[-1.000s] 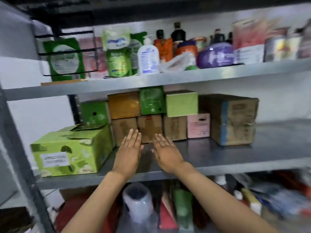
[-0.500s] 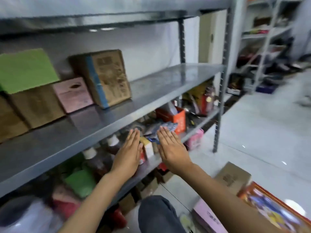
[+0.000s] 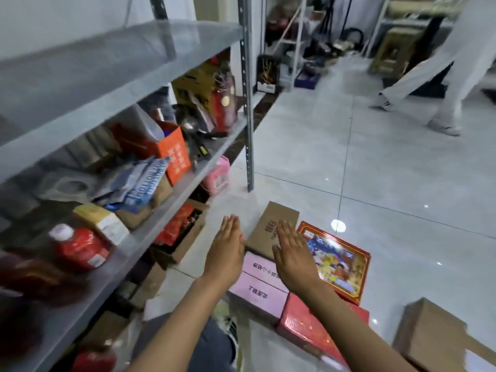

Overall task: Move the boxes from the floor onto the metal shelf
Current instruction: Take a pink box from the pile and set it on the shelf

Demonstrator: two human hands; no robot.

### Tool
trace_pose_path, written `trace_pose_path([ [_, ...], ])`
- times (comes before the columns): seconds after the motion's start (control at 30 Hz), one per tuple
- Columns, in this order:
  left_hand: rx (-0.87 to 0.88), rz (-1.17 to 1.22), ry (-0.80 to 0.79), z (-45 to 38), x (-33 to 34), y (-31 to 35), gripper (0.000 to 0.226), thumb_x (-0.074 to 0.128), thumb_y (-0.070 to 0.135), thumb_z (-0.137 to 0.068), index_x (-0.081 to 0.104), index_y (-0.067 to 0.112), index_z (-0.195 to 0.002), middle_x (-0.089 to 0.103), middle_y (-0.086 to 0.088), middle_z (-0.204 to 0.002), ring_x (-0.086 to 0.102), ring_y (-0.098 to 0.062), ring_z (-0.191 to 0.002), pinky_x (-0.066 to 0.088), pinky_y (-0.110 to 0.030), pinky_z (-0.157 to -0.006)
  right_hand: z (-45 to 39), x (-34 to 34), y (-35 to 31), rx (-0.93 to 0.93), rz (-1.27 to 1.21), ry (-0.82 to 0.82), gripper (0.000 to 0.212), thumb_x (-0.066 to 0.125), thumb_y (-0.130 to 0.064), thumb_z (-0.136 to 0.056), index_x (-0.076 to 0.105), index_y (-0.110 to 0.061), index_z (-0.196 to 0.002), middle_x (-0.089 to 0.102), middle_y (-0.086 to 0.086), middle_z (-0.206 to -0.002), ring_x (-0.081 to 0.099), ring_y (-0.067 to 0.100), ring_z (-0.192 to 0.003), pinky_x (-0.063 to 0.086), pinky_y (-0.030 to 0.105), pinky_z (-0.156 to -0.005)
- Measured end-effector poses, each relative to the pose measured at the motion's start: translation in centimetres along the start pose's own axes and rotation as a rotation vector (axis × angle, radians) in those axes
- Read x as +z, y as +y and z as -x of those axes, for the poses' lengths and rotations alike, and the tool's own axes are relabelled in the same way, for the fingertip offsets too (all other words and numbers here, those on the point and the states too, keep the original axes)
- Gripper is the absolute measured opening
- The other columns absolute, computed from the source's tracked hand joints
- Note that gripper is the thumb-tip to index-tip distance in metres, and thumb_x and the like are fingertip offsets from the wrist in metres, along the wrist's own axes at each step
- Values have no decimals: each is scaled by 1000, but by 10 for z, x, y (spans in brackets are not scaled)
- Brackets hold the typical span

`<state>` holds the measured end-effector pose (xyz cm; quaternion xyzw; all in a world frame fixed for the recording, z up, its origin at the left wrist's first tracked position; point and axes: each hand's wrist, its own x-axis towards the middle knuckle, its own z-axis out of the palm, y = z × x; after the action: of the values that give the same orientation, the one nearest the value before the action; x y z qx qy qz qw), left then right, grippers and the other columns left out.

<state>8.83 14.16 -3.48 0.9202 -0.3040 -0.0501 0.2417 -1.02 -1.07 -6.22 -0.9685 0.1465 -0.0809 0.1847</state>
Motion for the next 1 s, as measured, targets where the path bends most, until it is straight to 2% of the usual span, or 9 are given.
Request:
trace_pose_path([
  [0.07,-60,37,-53,-13,34,0,54,20,29,-104,9,7,-152,6,-5,-161,-2,-15,-148,3,-24,-119,-2,18,22,61,-22,-53,55,24,-33,-106,13,-13,-156,8,4,-163,1,16,-151,-5,26,-117],
  [0.2,-184,96,-165,-27,103,-7,54,22,29,-104,14,6,-152,12,-7,-160,4,-18,-148,13,-29,-119,0,61,66,218,-44,-123,56,24,-35,-105,16,-12,-156,11,4,-163,5,16,-151,-2,25,-118],
  [0.33,-394,203,-328,-8,173,-17,51,26,26,-104,26,-1,-147,25,-15,-155,24,-27,-143,22,-31,-115,26,102,112,418,-88,-231,56,27,-33,-105,18,-10,-155,12,7,-163,7,19,-151,5,30,-121],
  [0.4,-383,188,-422,-5,202,-8,53,25,30,-103,24,2,-148,28,-15,-154,31,-28,-140,26,-34,-113,45,120,134,517,-94,-268,57,29,-35,-105,20,-9,-154,15,8,-163,9,20,-151,9,32,-122],
  [0.57,-221,153,-524,-21,245,25,55,24,34,-103,14,10,-152,25,-10,-156,28,-25,-142,29,-38,-113,83,154,172,692,-118,-393,59,31,-37,-104,21,-8,-154,18,11,-162,13,23,-150,13,34,-121],
  [0.67,-287,117,-633,-22,271,20,55,24,31,-103,11,10,-152,30,-14,-153,35,-29,-138,34,-40,-109,90,170,182,713,-118,-454,60,31,-36,-103,18,-8,-154,16,11,-162,13,24,-150,15,36,-121],
  [0.8,-349,90,-703,-23,296,3,53,26,32,-103,24,5,-148,40,-17,-144,41,-31,-131,37,-37,-105,77,194,186,695,-142,-489,59,35,-33,-103,20,-7,-153,18,11,-161,14,24,-150,15,36,-121],
  [0.9,-395,107,-665,-30,307,-24,42,28,31,-102,45,5,-130,53,-18,-131,51,-31,-119,42,-38,-98,52,211,182,665,-162,-504,59,37,-30,-102,20,-5,-153,19,12,-161,16,22,-149,14,32,-120],
  [1.0,-500,127,-611,-38,313,-56,39,31,27,-103,48,3,-128,53,-20,-132,50,-34,-120,40,-36,-98,21,229,178,635,-194,-518,59,37,-28,-102,20,-3,-153,20,14,-161,18,23,-149,15,32,-120],
])
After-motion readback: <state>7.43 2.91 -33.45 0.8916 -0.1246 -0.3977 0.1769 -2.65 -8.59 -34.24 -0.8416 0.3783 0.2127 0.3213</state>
